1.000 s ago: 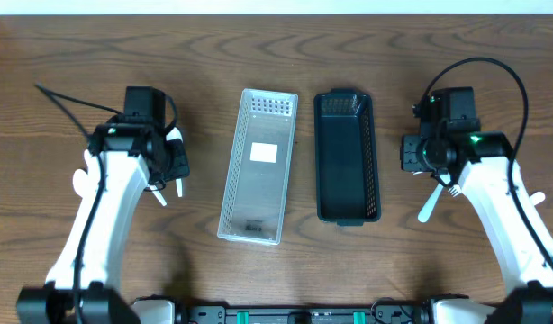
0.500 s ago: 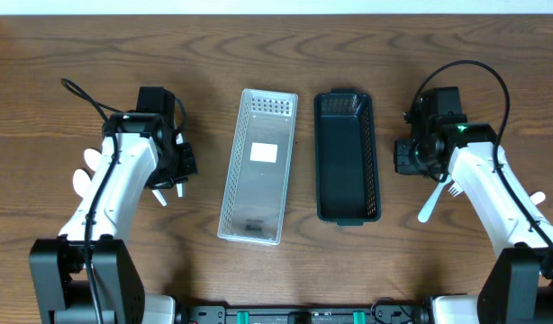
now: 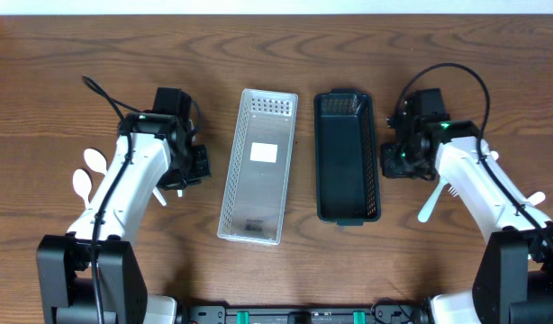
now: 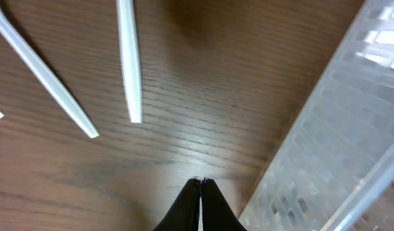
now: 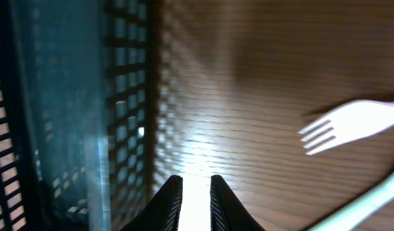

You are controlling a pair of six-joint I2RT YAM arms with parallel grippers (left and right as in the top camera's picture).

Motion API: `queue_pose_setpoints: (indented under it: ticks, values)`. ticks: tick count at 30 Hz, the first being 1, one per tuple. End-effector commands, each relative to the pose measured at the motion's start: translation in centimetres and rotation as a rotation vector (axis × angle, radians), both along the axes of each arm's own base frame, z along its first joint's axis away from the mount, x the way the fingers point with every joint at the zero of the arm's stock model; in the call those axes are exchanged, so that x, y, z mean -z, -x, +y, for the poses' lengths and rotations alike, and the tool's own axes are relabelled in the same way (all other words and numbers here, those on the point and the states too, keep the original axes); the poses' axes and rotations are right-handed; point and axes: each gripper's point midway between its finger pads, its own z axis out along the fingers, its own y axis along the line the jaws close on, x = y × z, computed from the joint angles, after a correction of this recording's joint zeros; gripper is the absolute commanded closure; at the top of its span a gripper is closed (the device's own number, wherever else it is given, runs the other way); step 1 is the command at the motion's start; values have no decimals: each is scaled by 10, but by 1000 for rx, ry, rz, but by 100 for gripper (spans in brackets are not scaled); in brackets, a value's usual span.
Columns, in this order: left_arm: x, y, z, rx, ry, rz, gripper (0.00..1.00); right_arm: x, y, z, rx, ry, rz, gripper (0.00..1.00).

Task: Pack container
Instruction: 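Move both grippers inward to the outer edges of the two baskets, then push the white basket and green basket together with both grippers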

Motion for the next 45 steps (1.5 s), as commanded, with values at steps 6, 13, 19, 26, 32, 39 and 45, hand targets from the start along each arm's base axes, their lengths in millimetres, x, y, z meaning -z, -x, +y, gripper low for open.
queue_pose_setpoints:
  ticks: [6, 13, 19, 26, 32, 39, 45]
  values:
    - [8, 4, -6, 14, 9, 17, 94, -2, -1, 19, -58, -11, -8, 82]
    - [14, 11, -6, 14, 14, 41, 94, -2, -1, 22, -65, -12, -11, 82]
    - [23, 19, -18, 19, 80, 62, 94, -2, -1, 22, -66, -16, -9, 82]
    - [24, 23, -31, 60, 93, 69, 94, -3, 0, 25, -69, -28, -8, 82]
    - [22, 25, -52, 107, 129, 63, 94, -3, 3, 35, -101, -44, -6, 80]
    - [22, 25, -67, 140, 136, 48, 94, -3, 8, 53, -167, -42, -7, 79]
    - [22, 26, -72, 154, 140, 47, 94, -3, 11, 59, -189, -43, -7, 78]
